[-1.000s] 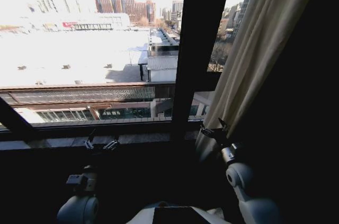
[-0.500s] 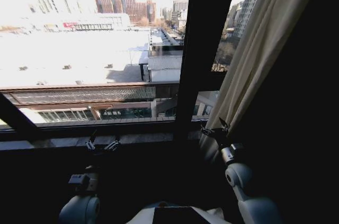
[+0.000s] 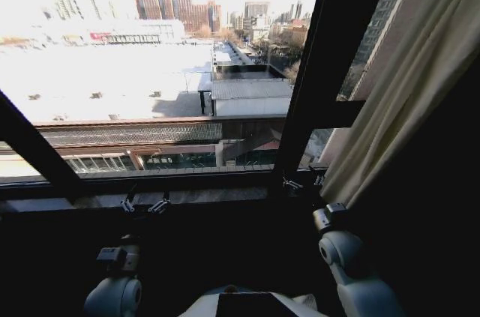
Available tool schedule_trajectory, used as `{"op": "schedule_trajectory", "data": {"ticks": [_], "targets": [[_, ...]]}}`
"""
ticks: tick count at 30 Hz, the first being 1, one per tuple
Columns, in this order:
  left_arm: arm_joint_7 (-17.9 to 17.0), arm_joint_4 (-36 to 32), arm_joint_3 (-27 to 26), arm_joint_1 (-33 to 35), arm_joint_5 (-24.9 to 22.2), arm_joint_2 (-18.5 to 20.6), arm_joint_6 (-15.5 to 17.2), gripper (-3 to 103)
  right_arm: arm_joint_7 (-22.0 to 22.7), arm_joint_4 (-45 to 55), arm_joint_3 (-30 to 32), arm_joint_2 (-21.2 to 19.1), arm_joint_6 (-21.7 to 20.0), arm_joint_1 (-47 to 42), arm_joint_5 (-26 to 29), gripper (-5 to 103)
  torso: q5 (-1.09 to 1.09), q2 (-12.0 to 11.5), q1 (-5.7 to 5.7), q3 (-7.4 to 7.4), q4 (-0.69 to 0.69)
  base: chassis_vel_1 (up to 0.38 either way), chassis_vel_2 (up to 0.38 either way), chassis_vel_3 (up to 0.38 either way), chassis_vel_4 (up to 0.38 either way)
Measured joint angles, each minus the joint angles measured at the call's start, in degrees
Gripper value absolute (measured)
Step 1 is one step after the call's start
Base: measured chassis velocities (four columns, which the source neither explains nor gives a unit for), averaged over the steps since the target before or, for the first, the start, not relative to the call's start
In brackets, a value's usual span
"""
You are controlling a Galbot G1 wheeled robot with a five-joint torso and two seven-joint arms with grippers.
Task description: Open the curtains by pulling them apart, changing their state from closed to fully open.
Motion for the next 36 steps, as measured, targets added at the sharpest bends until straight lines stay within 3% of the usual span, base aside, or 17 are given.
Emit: {"op": "schedule_trajectory", "data": {"ticks": [36], "targets": [[0.1, -0.2, 0.2, -0.4, 1.5, -1.1, 0.3, 100, -1.6, -2.1, -2.0, -0.5, 0.7, 2.0, -1.6, 100, 0.00, 0.0, 0.01, 0.00, 0.00, 0.351, 0.362, -0.358, -0.357]]}}
